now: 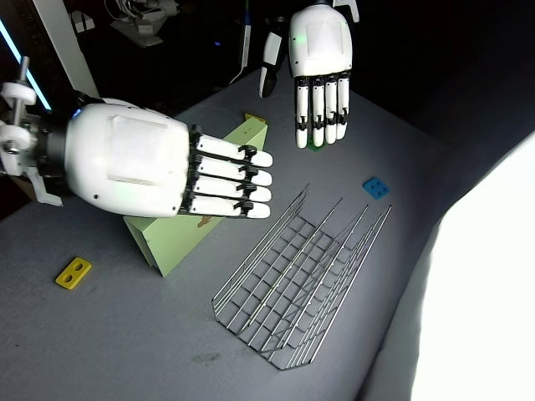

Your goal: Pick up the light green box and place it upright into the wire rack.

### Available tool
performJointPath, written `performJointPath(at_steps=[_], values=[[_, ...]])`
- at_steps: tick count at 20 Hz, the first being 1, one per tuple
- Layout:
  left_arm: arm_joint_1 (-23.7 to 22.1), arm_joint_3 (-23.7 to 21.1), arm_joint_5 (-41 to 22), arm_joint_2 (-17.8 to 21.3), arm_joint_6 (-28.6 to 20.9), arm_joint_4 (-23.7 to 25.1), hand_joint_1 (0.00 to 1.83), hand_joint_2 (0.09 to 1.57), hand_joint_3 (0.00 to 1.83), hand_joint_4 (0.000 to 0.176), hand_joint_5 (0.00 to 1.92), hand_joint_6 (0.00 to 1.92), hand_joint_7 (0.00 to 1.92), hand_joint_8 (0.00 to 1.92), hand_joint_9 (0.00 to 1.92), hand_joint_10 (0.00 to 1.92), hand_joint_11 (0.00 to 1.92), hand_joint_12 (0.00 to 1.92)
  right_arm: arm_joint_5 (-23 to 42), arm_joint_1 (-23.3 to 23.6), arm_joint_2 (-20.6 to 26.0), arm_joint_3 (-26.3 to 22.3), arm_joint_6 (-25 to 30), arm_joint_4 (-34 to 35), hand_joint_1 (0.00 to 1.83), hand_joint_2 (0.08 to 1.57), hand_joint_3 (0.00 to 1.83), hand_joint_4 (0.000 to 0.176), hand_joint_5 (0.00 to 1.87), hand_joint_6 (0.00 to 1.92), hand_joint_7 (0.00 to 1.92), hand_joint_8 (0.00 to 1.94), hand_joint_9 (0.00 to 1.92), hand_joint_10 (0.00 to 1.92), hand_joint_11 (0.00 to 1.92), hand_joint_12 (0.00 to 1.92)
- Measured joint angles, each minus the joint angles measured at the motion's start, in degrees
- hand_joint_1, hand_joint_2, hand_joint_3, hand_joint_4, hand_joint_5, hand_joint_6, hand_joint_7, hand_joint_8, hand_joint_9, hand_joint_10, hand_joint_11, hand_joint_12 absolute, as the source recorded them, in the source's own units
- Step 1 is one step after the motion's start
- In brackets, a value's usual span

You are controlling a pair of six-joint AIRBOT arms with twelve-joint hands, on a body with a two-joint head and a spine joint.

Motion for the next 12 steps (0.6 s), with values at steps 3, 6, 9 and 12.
performJointPath(at_steps=[3, 6, 9, 12], values=[[2.2, 0.5, 0.7, 0.0, 0.0, 0.1, 0.53, 1.18, 0.0, 0.06, 0.03, 0.01, 0.06, 0.01, 0.05, 0.0, 0.0, 0.49, -0.9, -0.1, -1.6, 1.1, 0.1, -3.2, 1.08, 0.99, 0.0, 0.001, 0.0, 0.0, 0.0, 0.0, 0.0, 0.0, 0.03, 0.01], [3.0, 0.5, 1.1, 0.0, -0.1, 0.0, 0.5, 1.19, 0.01, 0.066, 0.05, 0.01, 0.08, 0.01, 0.06, 0.01, 0.0, 0.37, -0.7, -1.1, -2.6, 2.1, 0.2, -3.5, 1.1, 1.0, 0.0, 0.0, 0.0, 0.0, 0.0, 0.0, 0.0, 0.0, 0.0, 0.0], [3.0, 0.5, 1.3, 0.0, -0.1, 0.0, 0.5, 1.2, 0.0, 0.066, 0.06, 0.01, 0.09, 0.0, 0.07, 0.01, 0.0, 0.3, -0.2, -1.5, -3.5, 2.4, 0.2, -3.5, 1.1, 1.01, 0.0, 0.0, 0.0, 0.0, 0.0, 0.0, 0.0, 0.0, 0.0, 0.0], [3.7, 0.4, 1.8, 0.0, -0.1, 0.1, 0.53, 1.2, 0.0, 0.08, 0.06, 0.0, 0.1, 0.0, 0.08, 0.0, 0.0, 0.28, 2.2, -2.1, -4.4, 2.4, 0.6, -2.3, 1.12, 1.0, 0.0, 0.0, 0.0, 0.0, 0.01, 0.0, 0.0, 0.0, 0.0, 0.0]])
